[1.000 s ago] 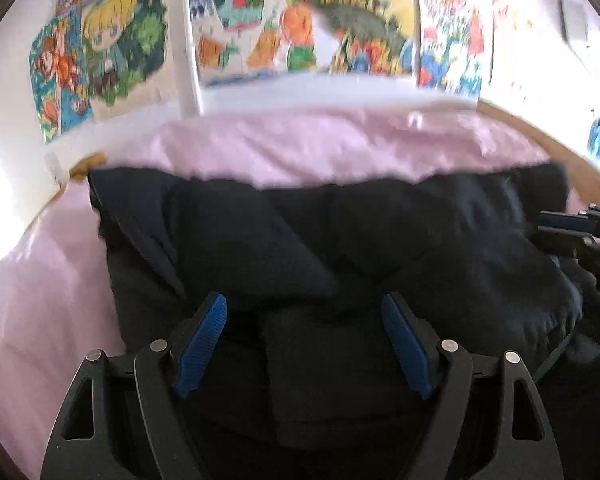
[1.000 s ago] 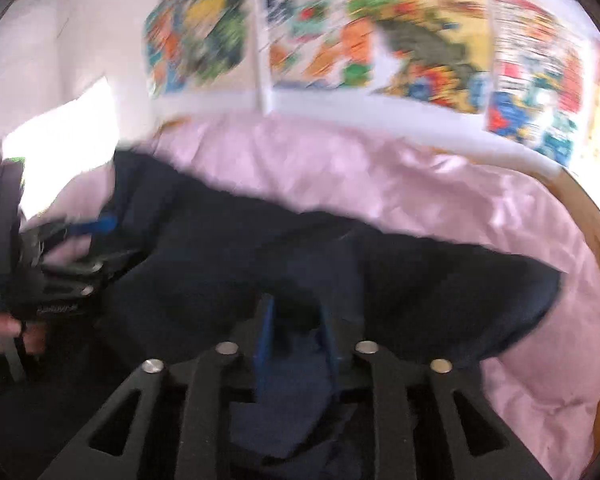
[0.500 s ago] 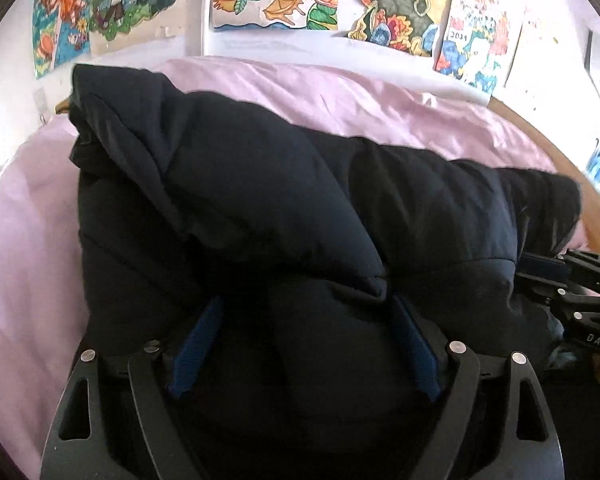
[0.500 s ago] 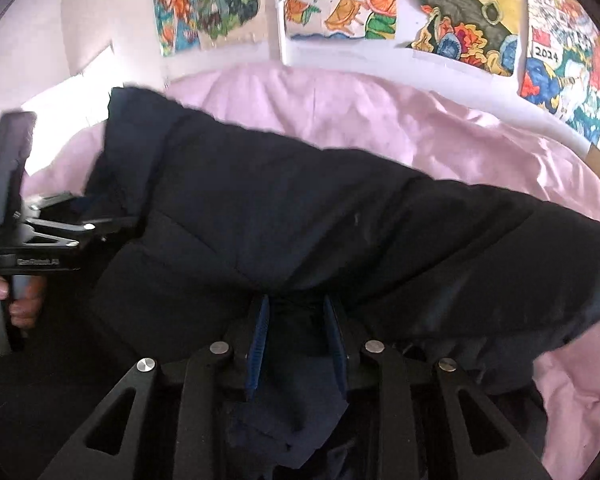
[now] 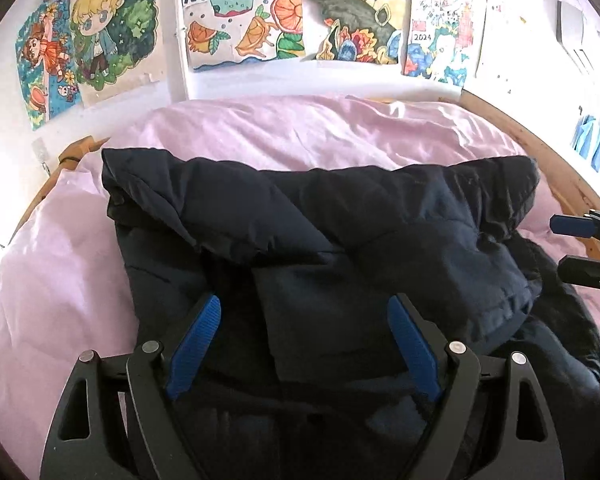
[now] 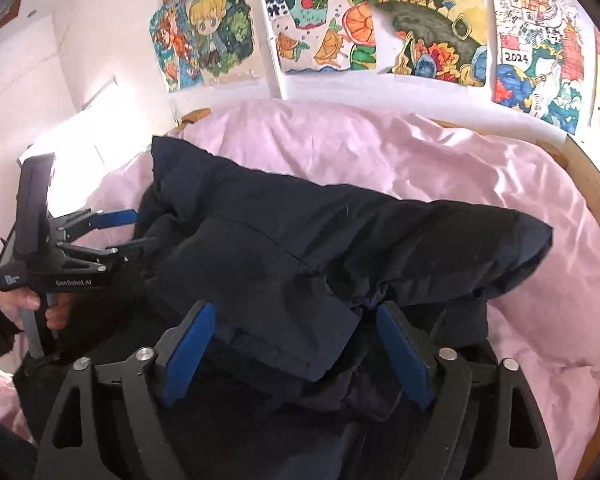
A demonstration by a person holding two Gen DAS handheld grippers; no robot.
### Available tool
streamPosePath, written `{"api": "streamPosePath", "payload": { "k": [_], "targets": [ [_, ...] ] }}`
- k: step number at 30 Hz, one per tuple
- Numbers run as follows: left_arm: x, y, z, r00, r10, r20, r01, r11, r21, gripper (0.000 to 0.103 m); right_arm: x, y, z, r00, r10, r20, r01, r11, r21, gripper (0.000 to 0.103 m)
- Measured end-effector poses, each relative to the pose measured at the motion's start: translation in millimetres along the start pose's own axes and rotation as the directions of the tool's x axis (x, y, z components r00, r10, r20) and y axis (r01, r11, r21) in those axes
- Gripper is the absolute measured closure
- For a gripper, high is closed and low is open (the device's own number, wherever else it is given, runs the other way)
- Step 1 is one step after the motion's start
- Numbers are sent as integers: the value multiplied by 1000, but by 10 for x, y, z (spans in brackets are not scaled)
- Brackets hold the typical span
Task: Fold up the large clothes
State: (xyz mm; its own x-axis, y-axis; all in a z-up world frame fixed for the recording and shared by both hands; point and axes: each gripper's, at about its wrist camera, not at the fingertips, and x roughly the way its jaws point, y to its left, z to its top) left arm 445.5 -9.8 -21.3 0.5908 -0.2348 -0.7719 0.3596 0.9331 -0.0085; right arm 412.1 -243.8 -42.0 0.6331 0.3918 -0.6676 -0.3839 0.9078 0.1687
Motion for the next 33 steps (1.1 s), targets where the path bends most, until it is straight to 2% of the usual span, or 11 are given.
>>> {"api": "streamPosePath", "payload": {
  "k": [9, 15, 20, 23, 27, 33],
  "targets": [
    [-313, -32, -58, 999, -35, 31, 36, 999, -15, 21, -240, 82, -47, 1000, -1, 15, 1, 1000, -4, 11],
    [-632, -91, -107, 993, -115, 4, 115, 993, -23, 21, -430, 166, -148, 999, 26, 21, -25, 999, -23, 0],
    [-999, -318, -194, 994, -114, -6, 113, 987, 112, 17, -722, 284, -316, 999, 34, 39, -31, 997, -68, 0],
    [-1154, -522, -284, 994, -105, -42, 111, 977, 182, 13, -916, 376, -459, 999, 30, 42, -25, 994, -109, 0],
    [-1432, -793, -438, 980, -197, -19, 196, 957, 213, 1, -1154, 542, -698, 999, 17, 36, -9, 978, -207, 0],
    [-1738, -1063, -761, 959, -283, -4, 277, 938, 208, 1, -1368, 828, -1173, 1000, -16, -17, 9, 936, -351, 0]
  ]
}}
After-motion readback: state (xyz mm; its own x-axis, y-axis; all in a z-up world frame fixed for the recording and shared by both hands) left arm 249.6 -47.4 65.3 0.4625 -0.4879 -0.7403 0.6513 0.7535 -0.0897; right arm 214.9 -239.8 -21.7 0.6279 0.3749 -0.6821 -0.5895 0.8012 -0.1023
